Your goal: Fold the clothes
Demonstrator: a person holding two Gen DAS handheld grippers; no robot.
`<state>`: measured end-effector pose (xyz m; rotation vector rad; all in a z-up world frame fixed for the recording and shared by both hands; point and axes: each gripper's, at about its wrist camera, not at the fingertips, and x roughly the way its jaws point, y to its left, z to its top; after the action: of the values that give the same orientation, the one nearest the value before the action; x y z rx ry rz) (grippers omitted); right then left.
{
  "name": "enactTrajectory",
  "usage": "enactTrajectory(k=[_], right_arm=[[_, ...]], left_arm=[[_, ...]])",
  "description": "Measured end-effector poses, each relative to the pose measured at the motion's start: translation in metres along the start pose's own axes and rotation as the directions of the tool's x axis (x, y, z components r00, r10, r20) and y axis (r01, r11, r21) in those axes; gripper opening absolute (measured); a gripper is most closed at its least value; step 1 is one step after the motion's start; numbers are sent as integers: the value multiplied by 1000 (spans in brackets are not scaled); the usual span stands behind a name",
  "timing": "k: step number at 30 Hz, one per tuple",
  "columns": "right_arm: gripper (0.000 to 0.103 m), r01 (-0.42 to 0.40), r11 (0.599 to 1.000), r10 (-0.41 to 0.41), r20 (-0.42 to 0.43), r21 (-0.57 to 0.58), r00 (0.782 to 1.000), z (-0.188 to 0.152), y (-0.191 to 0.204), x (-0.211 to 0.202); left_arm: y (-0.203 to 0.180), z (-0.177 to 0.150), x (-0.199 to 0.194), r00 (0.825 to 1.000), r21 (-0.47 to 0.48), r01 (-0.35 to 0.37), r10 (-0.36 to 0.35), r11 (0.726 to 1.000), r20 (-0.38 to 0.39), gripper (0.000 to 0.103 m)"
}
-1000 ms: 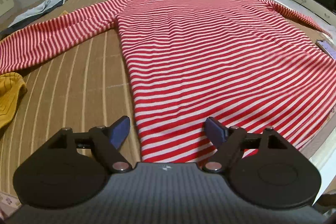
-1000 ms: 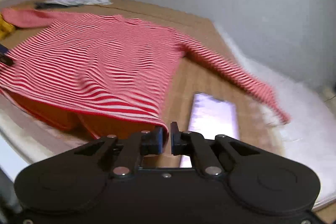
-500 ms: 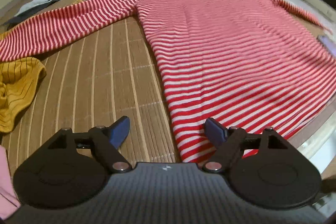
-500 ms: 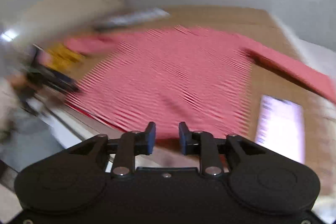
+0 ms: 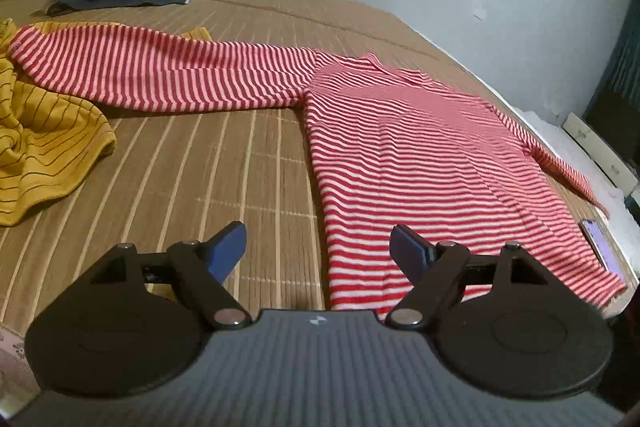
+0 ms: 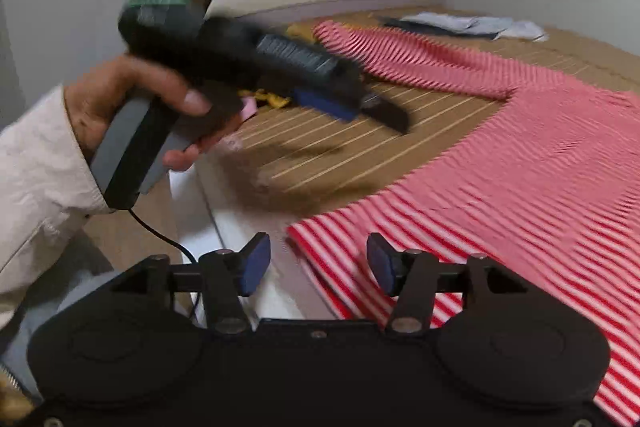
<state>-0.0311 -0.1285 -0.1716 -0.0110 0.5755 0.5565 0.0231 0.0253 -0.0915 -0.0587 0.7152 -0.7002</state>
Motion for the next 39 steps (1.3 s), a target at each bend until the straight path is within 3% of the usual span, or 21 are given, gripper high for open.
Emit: enactTrajectory(k=[4,6,7,8,12,19,22,25,27,30,34,37,39], right_arm=[[55,75,997,-75,7,14,997,-2,2,19],[40,93,996,-93,8,16,996,-4,-2,22],[14,105,994,-105,13,0,994,-4,-2,22],[13,104,995,-104,16,-4,994,-3,-3,21],[13,19,997,-22,40,70,999,6,-10,11],[14,-6,998,6,3,57,1000,-4,1,20],[28,-83,995,84,-2,61,996,-7,-1,13],[30,-156,983,155,21,91,988,-11,-7,-14],[36,-114,990,109,61,84,992,-12,-15,-47],[42,80,990,-92,105,112,990,-19,-44,-95],[43,337,902,-365,61,270,929,-45,-100,-137],[41,414,842,-443,4,347,897,-67,-125,-154],[40,434,820,-455,-35,373,890,-79,-135,-159]], left_arm=[[3,4,-4,1000,-31,8,-8,999,12,83],[4,5,-7,1000,-27,9,-8,1000,23,83],[4,6,-8,1000,-25,9,-9,1000,29,83],[4,7,-10,999,-23,11,-10,1000,35,83],[6,7,-16,998,-33,29,-28,999,49,83],[-5,5,-3,999,27,26,-26,999,-26,83],[-13,5,6,998,54,26,-23,998,-56,84],[-19,3,16,996,83,12,-5,997,-85,84],[-22,3,20,995,98,6,4,995,-99,83],[-27,1,26,993,120,10,4,993,-114,83],[-39,-4,36,989,163,32,-8,986,-147,83],[-46,-9,47,983,206,38,1,978,-184,83],[-50,-12,54,977,233,29,22,972,-210,83]])
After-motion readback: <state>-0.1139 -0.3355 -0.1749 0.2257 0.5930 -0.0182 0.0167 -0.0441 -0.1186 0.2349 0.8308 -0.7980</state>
